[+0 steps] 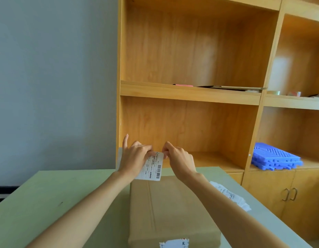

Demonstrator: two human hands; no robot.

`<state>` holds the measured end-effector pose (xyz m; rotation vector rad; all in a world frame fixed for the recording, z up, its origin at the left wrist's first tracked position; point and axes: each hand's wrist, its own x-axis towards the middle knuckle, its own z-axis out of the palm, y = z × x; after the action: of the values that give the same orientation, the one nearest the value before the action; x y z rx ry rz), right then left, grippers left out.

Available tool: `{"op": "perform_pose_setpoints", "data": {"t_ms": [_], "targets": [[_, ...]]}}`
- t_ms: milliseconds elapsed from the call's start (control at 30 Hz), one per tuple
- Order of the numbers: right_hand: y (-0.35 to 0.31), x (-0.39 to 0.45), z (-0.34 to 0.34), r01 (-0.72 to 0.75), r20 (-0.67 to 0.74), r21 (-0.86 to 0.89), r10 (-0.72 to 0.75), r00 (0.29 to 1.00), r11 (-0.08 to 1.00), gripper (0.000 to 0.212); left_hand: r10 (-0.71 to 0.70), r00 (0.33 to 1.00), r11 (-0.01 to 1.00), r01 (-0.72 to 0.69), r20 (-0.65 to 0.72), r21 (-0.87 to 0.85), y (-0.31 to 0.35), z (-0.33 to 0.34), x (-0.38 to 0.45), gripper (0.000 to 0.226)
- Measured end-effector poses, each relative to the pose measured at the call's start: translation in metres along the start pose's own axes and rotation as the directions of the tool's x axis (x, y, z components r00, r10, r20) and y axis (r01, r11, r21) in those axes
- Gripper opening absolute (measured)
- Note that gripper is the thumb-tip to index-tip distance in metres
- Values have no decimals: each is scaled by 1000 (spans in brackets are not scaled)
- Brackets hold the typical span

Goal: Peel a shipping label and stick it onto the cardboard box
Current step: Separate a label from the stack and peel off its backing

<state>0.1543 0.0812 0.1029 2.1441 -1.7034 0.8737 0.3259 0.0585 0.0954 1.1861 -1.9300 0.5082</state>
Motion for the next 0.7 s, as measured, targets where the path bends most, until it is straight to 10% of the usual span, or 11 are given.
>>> {"op": "perform_pose_setpoints", "data": {"t_ms": [700], "targets": [[5,5,22,-30,111,48,25,994,998,21,-20,997,1000,18,81,25,-14,32,-4,20]]}}
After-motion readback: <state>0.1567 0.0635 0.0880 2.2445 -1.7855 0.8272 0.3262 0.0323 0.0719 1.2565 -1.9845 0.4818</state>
